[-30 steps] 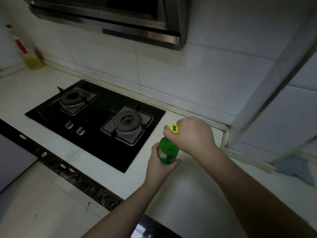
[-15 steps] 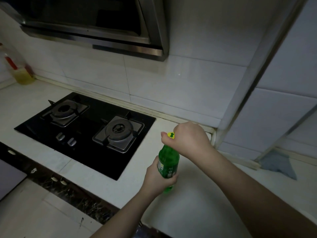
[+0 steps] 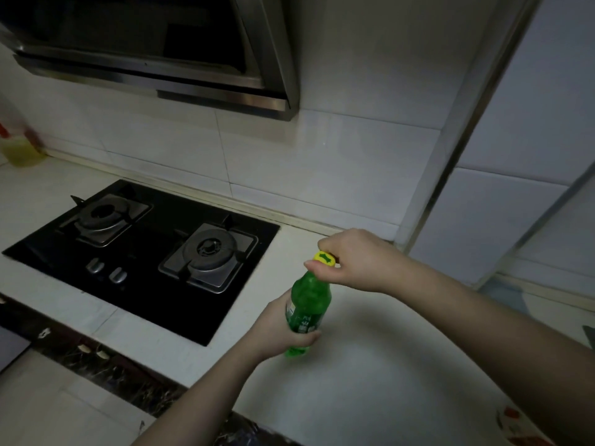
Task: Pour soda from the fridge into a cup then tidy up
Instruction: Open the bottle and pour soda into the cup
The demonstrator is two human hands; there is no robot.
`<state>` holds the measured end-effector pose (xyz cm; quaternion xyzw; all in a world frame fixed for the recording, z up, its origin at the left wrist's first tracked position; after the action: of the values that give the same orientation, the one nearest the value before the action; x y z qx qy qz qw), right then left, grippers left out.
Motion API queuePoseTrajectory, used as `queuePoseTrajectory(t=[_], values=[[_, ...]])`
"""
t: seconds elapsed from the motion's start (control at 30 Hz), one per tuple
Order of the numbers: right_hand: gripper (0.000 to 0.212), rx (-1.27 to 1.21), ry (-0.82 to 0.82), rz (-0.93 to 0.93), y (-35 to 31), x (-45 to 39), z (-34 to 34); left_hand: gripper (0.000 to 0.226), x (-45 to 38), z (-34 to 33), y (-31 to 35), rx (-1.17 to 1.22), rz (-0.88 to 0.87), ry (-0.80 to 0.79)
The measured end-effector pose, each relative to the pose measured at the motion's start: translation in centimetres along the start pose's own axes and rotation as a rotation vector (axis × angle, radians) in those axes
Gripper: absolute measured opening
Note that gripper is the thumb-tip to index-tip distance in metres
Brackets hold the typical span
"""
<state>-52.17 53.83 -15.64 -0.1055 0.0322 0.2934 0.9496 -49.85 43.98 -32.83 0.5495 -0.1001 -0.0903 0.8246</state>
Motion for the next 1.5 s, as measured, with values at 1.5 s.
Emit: queuePoseTrajectory(t=[1.5], values=[[0.054, 0.155, 0.215, -0.456, 5.4, 12.1, 5.2, 0.051, 0.3, -10.9, 7.7, -0.061, -0.223, -0.374]])
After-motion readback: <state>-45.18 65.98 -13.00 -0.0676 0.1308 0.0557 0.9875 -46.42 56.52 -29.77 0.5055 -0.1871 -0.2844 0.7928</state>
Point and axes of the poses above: each hand's wrist, its own x-axis away from the middle knuckle, its own z-axis out of the back of the hand, y = z × x, the point moved 9 cm from there along -x, towards the middle knuckle, and after that the axes turned 3 degrees about y, right-handed, at the moved point
